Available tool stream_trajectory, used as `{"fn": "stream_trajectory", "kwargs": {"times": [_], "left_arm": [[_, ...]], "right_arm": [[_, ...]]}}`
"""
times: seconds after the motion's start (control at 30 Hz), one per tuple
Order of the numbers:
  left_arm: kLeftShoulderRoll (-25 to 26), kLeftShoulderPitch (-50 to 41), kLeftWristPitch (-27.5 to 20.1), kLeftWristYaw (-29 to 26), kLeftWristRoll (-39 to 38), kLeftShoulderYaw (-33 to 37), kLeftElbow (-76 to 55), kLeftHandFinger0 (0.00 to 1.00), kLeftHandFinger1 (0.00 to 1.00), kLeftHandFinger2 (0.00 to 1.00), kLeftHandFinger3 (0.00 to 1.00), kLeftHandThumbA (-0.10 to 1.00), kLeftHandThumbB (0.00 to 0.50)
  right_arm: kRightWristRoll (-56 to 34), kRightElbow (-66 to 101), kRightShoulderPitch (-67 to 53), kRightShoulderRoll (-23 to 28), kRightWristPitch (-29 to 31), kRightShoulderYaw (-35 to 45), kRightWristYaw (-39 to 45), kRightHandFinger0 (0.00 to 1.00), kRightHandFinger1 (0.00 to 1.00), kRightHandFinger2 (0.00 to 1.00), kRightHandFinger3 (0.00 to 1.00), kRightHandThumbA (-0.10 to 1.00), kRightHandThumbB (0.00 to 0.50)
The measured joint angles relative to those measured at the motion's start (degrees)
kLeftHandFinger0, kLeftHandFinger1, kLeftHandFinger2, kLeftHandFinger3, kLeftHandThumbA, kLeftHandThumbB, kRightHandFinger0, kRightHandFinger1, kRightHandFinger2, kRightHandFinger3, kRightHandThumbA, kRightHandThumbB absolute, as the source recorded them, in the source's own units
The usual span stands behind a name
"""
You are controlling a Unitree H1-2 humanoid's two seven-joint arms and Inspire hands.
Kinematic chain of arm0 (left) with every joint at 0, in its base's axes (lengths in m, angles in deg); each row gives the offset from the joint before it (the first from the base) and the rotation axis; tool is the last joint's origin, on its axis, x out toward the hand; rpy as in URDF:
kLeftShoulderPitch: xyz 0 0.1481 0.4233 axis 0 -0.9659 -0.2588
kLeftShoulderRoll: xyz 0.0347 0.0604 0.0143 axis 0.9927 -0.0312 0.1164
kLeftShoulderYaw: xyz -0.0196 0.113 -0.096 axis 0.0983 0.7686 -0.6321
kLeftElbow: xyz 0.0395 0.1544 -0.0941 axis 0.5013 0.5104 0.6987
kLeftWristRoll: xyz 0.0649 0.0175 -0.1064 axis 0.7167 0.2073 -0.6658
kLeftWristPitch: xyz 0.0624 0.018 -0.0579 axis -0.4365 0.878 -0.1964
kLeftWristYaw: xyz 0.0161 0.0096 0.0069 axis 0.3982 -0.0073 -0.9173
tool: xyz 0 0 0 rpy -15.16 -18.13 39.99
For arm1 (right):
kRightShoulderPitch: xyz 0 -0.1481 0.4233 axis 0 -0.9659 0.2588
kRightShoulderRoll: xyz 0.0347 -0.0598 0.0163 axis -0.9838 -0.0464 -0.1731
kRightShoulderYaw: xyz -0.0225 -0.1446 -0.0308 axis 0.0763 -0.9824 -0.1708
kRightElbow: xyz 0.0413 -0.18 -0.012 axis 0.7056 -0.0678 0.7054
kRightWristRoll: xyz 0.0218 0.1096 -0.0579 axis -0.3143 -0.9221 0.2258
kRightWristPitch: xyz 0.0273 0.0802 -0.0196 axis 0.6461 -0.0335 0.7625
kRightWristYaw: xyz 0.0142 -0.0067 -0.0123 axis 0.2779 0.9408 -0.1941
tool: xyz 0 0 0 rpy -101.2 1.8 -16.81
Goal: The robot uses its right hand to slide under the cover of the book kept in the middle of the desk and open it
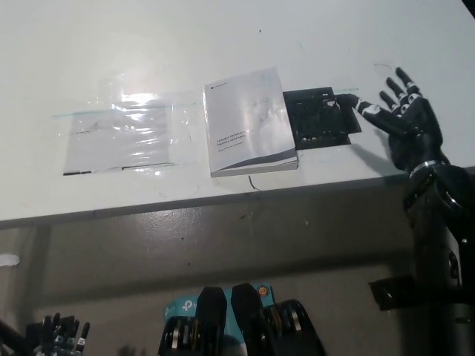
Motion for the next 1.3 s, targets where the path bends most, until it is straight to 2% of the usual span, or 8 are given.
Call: {"fn": "stream_trajectory", "kwargs": {"times": [0.17,0.53,0.6,0.7,0.9,1.0,1.17,1.3], "left_arm": [[0.02,0.03,-0.01,-0.27,0.03,0.63,-0.21,0.7,0.83,0.83,0.87,1.0,0.219],[0.04,-0.22,-0.12,-0.21,-0.29,1.76,-0.25,0.66,0.8,0.8,0.78,0.98,0.216],[0.04,-0.22,-0.12,-0.23,-0.42,1.74,-0.24,0.66,0.81,0.82,0.78,0.99,0.199],[0.03,-0.21,-0.14,-0.27,-0.55,1.74,-0.26,0.67,0.81,0.82,0.78,0.98,0.203],[0.02,-0.22,-0.12,-0.25,-0.57,2.1,-0.49,0.7,0.83,0.81,0.87,0.98,0.227],[-0.11,-0.22,-0.11,-0.25,-0.6,2.21,-0.81,0.7,0.82,0.81,0.86,0.99,0.218],[-0.1,-0.21,-0.05,-0.24,-0.66,2.21,-0.8,0.71,0.82,0.79,0.85,1.0,0.238],[-0.06,-0.21,-0.09,-0.13,-0.73,2.21,-0.61,0.71,0.83,0.82,0.83,0.99,0.237]], "right_arm": [[-0.5,-3.87,1.37,-0.66,0.06,0.16,1.42,1.0,1.0,1.0,1.0,1.0,0.316],[-0.53,-12.21,6.66,-4.41,1.65,0.39,3.2,1.0,1.0,1.0,1.0,1.0,0.251],[-0.53,-13.78,7.93,-5.02,1.94,0.52,3.22,1.0,1.0,1.0,1.0,1.0,0.228],[-0.5,-15.29,9.03,-6.17,2.81,0.67,3.21,1.0,1.0,1.0,1.0,1.0,0.235],[-0.44,-17.81,9.35,-7.71,3.91,0.81,3.24,1.0,1.0,1.0,1.0,1.0,0.253],[-0.32,-18.42,9.35,-7.79,4.26,0.79,3.23,1.0,1.0,1.0,1.0,1.0,0.245],[-0.06,-18.71,9.34,-7.7,4.83,0.87,3.16,1.0,1.0,1.0,1.0,1.0,0.227],[0.12,-18.69,9.26,-7.45,5.61,1.02,3.2,1.0,1.0,1.0,1.0,1.0,0.256]]}}
